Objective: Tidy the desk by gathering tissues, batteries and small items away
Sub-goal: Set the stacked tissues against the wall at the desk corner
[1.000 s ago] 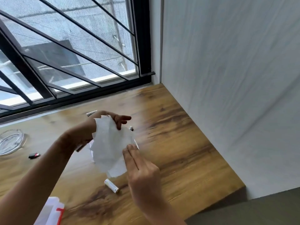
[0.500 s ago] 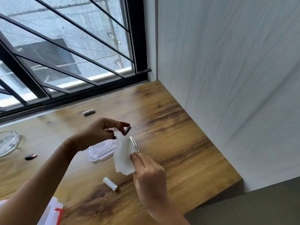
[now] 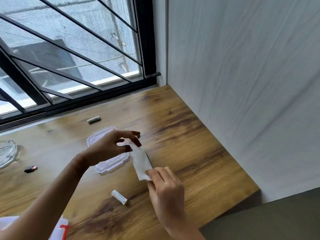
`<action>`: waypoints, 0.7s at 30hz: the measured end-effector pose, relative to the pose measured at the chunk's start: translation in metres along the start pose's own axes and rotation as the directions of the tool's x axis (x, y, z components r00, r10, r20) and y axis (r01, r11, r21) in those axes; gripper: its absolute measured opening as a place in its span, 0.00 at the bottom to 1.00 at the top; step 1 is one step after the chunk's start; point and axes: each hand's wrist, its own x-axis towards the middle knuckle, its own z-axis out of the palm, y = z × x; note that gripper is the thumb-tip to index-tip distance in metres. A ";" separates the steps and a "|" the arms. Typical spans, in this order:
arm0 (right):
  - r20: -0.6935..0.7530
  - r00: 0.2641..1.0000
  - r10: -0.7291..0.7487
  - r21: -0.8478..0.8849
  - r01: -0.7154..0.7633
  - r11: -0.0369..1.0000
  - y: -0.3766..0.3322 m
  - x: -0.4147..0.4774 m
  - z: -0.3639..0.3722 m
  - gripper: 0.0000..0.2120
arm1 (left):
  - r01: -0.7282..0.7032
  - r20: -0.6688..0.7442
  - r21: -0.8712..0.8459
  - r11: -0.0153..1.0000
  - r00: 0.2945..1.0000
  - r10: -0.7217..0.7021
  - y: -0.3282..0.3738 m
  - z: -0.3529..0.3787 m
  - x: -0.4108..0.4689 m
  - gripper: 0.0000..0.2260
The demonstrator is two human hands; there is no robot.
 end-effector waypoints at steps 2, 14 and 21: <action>0.023 0.999 0.047 0.040 -0.048 0.998 0.001 -0.002 0.001 0.18 | -0.009 -0.008 0.045 0.999 1.000 0.009 -0.004 0.002 0.001 0.15; 0.035 0.977 0.210 0.162 -0.213 0.964 0.004 -0.005 0.004 0.13 | 0.018 -0.153 0.073 0.997 0.988 -0.006 -0.009 0.023 -0.008 0.20; 0.167 0.932 0.322 0.211 -0.353 0.912 0.003 -0.008 0.002 0.29 | 0.052 -0.484 -0.381 0.923 0.839 -0.247 0.000 0.067 -0.030 0.25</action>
